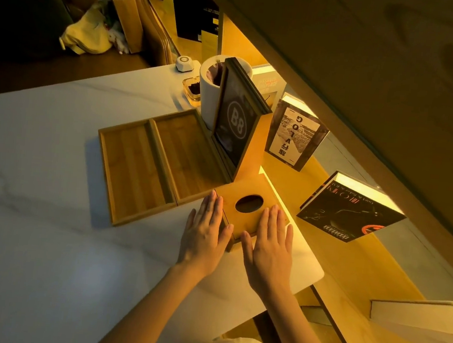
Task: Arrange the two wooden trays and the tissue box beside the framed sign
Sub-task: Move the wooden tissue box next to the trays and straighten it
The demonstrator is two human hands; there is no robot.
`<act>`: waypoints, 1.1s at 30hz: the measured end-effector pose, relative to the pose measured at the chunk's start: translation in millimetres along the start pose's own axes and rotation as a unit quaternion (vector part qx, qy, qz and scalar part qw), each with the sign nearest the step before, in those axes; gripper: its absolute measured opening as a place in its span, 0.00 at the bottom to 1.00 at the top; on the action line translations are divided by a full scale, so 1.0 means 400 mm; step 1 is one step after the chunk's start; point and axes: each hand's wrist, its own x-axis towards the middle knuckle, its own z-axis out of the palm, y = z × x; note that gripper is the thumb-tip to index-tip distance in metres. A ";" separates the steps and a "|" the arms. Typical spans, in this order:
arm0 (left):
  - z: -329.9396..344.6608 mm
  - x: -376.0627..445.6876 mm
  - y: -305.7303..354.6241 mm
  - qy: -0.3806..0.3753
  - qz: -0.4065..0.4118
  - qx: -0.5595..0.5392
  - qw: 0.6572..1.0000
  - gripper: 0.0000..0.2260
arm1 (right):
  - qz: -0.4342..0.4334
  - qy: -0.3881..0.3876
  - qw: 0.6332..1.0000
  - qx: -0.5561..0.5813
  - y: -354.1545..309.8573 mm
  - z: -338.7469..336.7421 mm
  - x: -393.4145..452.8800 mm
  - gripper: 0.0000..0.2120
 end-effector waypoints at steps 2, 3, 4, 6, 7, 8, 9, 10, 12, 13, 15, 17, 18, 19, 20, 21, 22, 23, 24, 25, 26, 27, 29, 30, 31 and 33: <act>-0.002 0.015 0.005 -0.010 -0.001 0.008 1.000 0.27 | 0.000 0.000 1.000 0.004 0.003 -0.004 0.013 0.34; -0.003 0.022 0.008 -0.015 -0.003 0.012 1.000 0.27 | 0.001 0.000 1.000 0.005 0.006 -0.005 0.020 0.34; -0.004 0.028 0.012 -0.018 -0.005 0.016 1.000 0.28 | 0.002 -0.001 1.000 0.007 0.008 -0.006 0.027 0.34; -0.006 0.041 0.018 -0.023 -0.008 0.025 0.999 0.30 | 0.001 -0.004 1.000 0.008 0.013 -0.010 0.040 0.35; -0.007 0.046 0.020 -0.026 -0.010 0.027 0.999 0.30 | -0.001 -0.005 1.000 0.008 0.015 -0.012 0.045 0.35; -0.007 0.051 0.023 -0.031 -0.012 0.028 0.999 0.30 | -0.002 -0.006 1.000 0.008 0.017 -0.014 0.049 0.35; -0.008 0.056 0.025 -0.035 -0.014 0.030 0.999 0.30 | -0.002 -0.009 1.000 0.007 0.018 -0.016 0.054 0.36; -0.009 0.060 0.027 -0.038 -0.016 0.032 0.999 0.29 | -0.001 -0.009 1.000 0.009 0.019 -0.017 0.058 0.36; -0.010 0.067 0.029 -0.043 -0.019 0.034 0.998 0.28 | 0.000 -0.004 1.000 0.013 0.019 -0.020 0.064 0.36; -0.010 0.070 0.030 -0.044 -0.019 0.034 0.998 0.28 | 0.001 -0.003 1.000 0.014 0.019 -0.020 0.065 0.36; -0.010 0.073 0.031 -0.042 -0.017 0.032 0.998 0.28 | 0.001 -0.008 1.000 0.013 0.020 -0.021 0.069 0.36; -0.010 0.076 0.030 -0.043 -0.017 0.028 0.999 0.28 | -0.001 -0.010 1.000 0.010 0.022 -0.022 0.072 0.36; -0.010 0.078 0.031 -0.045 -0.019 0.028 0.998 0.28 | -0.001 -0.009 1.000 0.009 0.022 -0.021 0.073 0.36; -0.010 0.079 0.032 -0.045 -0.020 0.029 0.998 0.28 | -0.001 -0.008 1.000 0.009 0.023 -0.021 0.075 0.36; -0.010 0.081 0.032 -0.046 -0.020 0.032 0.998 0.28 | -0.001 -0.007 1.000 0.009 0.023 -0.022 0.077 0.36; -0.010 0.082 0.034 -0.045 -0.019 0.033 0.998 0.28 | -0.001 -0.004 1.000 0.009 0.023 -0.021 0.078 0.36; -0.010 0.083 0.034 -0.045 -0.018 0.032 0.998 0.28 | -0.002 -0.002 1.000 0.009 0.023 -0.022 0.079 0.36; -0.011 0.085 0.035 -0.044 -0.018 0.030 0.998 0.28 | -0.003 -0.001 1.000 0.009 0.023 -0.022 0.079 0.36; -0.012 0.085 0.035 -0.043 -0.017 0.029 0.998 0.28 | -0.003 -0.001 1.000 0.009 0.023 -0.024 0.080 0.36; -0.012 0.085 0.036 -0.044 -0.018 0.029 0.998 0.28 | -0.003 -0.001 1.000 0.010 0.023 -0.025 0.080 0.36; -0.012 0.084 0.035 -0.045 -0.018 0.031 0.998 0.28 | -0.003 -0.002 1.000 0.011 0.023 -0.026 0.079 0.36; -0.012 0.083 0.034 -0.045 -0.018 0.032 0.998 0.28 | -0.003 -0.002 1.000 0.012 0.022 -0.027 0.079 0.36; -0.011 0.083 0.034 -0.045 -0.018 0.029 0.998 0.28 | -0.002 0.000 1.000 0.012 0.022 -0.026 0.078 0.36; -0.011 0.084 0.033 -0.045 -0.017 0.028 0.998 0.28 | -0.002 0.000 1.000 0.012 0.022 -0.026 0.078 0.36; -0.010 0.084 0.033 -0.046 -0.017 0.027 0.998 0.28 | -0.001 0.000 1.000 0.012 0.021 -0.026 0.078 0.36; -0.010 0.086 0.033 -0.047 -0.015 0.030 0.998 0.28 | 0.001 -0.001 1.000 0.015 0.021 -0.027 0.079 0.37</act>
